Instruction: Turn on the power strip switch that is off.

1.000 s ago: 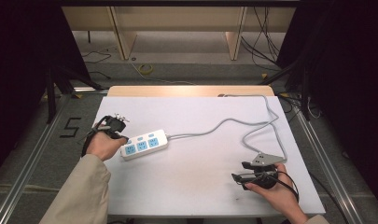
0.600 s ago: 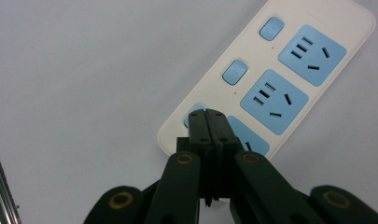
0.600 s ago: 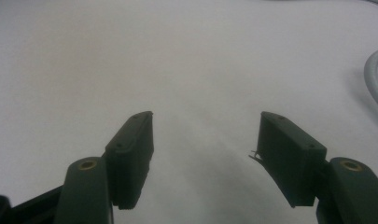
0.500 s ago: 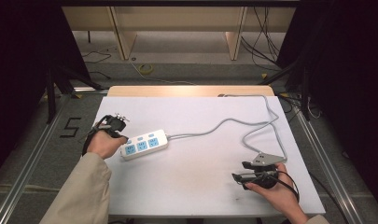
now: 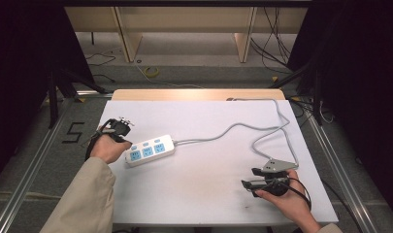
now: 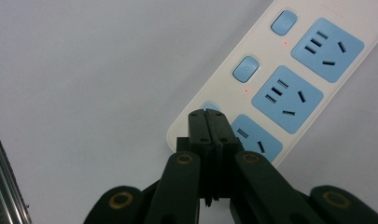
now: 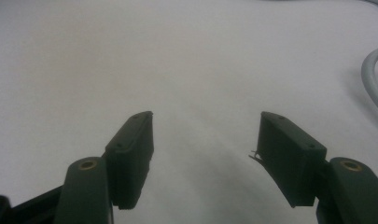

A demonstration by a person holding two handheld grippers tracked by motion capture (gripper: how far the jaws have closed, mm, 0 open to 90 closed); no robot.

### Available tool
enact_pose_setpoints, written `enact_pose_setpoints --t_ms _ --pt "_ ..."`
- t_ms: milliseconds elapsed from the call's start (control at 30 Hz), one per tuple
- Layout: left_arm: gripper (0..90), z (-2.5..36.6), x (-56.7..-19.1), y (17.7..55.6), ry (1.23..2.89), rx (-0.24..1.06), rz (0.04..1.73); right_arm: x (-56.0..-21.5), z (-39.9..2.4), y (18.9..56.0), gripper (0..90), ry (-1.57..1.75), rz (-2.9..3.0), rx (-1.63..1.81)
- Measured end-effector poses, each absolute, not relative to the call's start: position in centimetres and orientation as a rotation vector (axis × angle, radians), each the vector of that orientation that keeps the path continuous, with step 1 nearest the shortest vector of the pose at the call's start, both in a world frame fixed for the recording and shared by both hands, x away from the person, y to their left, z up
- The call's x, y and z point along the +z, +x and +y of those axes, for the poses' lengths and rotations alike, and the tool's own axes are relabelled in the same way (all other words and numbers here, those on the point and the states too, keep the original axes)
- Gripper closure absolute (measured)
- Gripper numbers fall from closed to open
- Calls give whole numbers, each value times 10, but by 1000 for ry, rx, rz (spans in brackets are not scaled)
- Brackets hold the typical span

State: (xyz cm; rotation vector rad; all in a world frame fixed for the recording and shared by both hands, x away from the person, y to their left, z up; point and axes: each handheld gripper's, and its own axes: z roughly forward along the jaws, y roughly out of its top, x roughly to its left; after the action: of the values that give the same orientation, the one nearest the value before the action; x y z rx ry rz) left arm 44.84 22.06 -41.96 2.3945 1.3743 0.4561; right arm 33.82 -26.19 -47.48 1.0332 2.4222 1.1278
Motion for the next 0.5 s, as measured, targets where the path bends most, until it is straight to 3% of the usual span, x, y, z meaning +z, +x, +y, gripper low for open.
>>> enact_pose_setpoints --t_ms 500 --pt "898 222 -423 453 2430 473 1361 -475 -263 339 371 1034 2421 1124"
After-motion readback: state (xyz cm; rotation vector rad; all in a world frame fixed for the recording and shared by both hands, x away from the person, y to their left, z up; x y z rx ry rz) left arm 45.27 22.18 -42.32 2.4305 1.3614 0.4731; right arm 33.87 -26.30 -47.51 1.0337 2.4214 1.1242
